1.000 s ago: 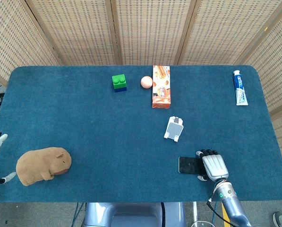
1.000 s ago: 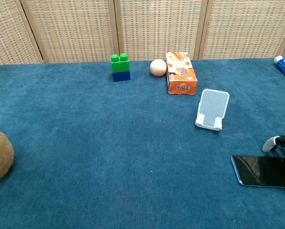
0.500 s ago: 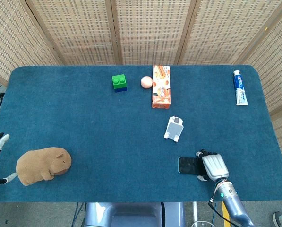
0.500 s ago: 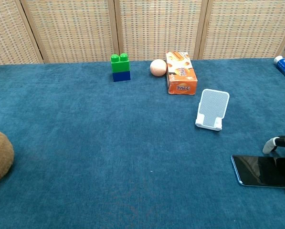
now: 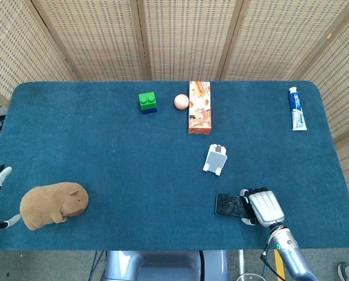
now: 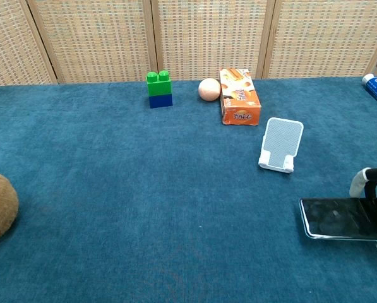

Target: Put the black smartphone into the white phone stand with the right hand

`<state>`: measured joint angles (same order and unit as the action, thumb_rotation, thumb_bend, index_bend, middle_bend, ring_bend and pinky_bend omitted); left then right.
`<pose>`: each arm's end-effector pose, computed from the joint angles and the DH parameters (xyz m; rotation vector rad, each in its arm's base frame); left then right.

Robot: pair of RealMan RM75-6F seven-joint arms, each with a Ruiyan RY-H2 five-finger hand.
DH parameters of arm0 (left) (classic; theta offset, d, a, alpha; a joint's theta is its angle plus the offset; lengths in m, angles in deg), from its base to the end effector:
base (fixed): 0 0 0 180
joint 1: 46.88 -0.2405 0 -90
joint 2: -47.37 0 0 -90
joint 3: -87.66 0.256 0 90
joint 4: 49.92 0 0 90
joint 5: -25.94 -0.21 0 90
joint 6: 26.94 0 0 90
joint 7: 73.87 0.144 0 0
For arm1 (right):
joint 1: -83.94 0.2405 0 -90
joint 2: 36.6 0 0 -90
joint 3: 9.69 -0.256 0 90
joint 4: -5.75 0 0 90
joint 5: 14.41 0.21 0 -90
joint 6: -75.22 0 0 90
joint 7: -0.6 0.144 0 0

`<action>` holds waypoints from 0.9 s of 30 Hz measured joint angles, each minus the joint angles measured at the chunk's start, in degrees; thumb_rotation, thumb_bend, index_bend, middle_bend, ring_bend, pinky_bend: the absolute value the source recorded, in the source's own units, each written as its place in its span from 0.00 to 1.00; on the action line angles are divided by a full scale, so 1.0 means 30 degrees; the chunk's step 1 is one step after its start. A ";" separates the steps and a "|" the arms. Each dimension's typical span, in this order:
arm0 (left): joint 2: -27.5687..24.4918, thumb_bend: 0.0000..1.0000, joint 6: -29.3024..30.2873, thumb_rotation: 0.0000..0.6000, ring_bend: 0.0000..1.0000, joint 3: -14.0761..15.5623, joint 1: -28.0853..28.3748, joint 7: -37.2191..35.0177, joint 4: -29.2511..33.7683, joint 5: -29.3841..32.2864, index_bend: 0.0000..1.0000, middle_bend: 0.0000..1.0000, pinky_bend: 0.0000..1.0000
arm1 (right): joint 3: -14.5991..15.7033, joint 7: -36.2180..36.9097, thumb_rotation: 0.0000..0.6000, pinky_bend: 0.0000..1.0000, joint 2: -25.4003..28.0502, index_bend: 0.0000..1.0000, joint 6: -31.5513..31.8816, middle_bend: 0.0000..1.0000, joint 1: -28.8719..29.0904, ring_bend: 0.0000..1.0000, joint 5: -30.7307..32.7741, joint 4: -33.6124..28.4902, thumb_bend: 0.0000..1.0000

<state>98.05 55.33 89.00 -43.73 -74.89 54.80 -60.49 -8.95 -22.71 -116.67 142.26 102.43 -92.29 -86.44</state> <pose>-0.2957 0.1536 0.1953 -1.4316 -1.0099 -0.8048 -0.2596 -0.2198 0.0230 1.7890 -0.9363 0.6984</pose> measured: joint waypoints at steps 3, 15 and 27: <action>-0.0017 0.00 -0.0027 1.00 0.00 0.0007 0.0010 -0.0040 -0.0012 -0.0018 0.00 0.00 0.00 | -0.0067 0.0127 1.00 0.35 0.0123 0.53 0.0078 0.61 0.0054 0.52 -0.0256 -0.0095 0.52; -0.0060 0.00 -0.0142 1.00 0.00 -0.0045 0.0055 -0.0151 -0.0014 0.0120 0.00 0.00 0.00 | -0.1328 0.0729 1.00 0.35 0.1027 0.53 0.0574 0.61 0.1251 0.52 -0.2147 -0.0197 0.52; 0.0110 0.00 -0.0985 1.00 0.00 -0.0532 0.0595 -0.0319 -0.0227 0.1180 0.00 0.00 0.00 | -0.3005 0.1061 1.00 0.38 0.1786 0.53 0.1033 0.60 0.4669 0.52 -0.7049 0.3194 0.54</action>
<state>98.38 52.37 87.40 -41.94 -75.85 54.12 -56.95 -17.97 -19.53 -111.31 145.36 116.44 -113.44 -76.86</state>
